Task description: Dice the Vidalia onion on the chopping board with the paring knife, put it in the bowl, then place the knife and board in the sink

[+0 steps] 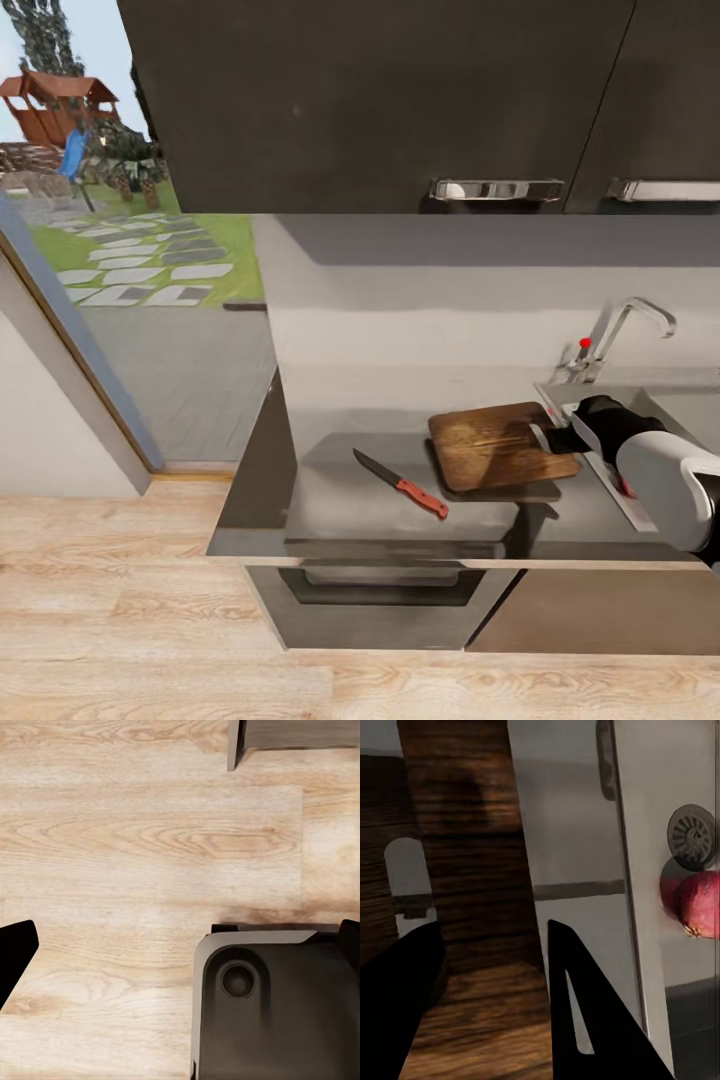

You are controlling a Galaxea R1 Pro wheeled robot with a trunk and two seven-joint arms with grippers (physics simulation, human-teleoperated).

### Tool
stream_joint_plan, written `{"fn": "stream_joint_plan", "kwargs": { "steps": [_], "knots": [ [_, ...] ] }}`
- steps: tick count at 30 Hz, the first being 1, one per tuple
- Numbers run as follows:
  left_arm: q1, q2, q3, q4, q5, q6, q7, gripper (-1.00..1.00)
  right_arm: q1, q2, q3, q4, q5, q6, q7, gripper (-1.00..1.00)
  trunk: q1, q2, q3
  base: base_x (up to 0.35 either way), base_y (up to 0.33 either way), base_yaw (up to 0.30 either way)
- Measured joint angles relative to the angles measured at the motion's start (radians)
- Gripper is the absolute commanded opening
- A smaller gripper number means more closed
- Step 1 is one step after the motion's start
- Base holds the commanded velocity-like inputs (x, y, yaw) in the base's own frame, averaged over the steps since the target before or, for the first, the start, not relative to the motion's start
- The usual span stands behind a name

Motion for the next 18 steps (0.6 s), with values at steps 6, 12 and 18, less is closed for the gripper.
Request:
{"fn": "stream_joint_plan", "kwargs": {
  "steps": [6, 12, 18],
  "knots": [
    [0.0, 0.0, 0.0, 0.0, 0.0, 0.0, 0.0, 1.0, 0.0, -0.009, -0.002, 0.002, -0.002, -0.001, 0.003, -1.0, 0.0, 0.0, 0.0, 0.0, 0.0, 0.0],
    [0.0, 0.0, 0.0, 0.0, 0.0, 0.0, 0.0, 1.0, 0.0, -0.014, -0.002, 0.01, -0.001, -0.001, 0.003, -1.0, 0.0, 0.0, 0.0, 0.0, 0.0, 0.0],
    [0.0, 0.0, 0.0, 0.0, 0.0, 0.0, 0.0, 1.0, 0.0, -0.018, -0.002, 0.017, -0.003, -0.001, 0.003, -1.0, 0.0, 0.0, 0.0, 0.0, 0.0, 0.0]
  ]
}}
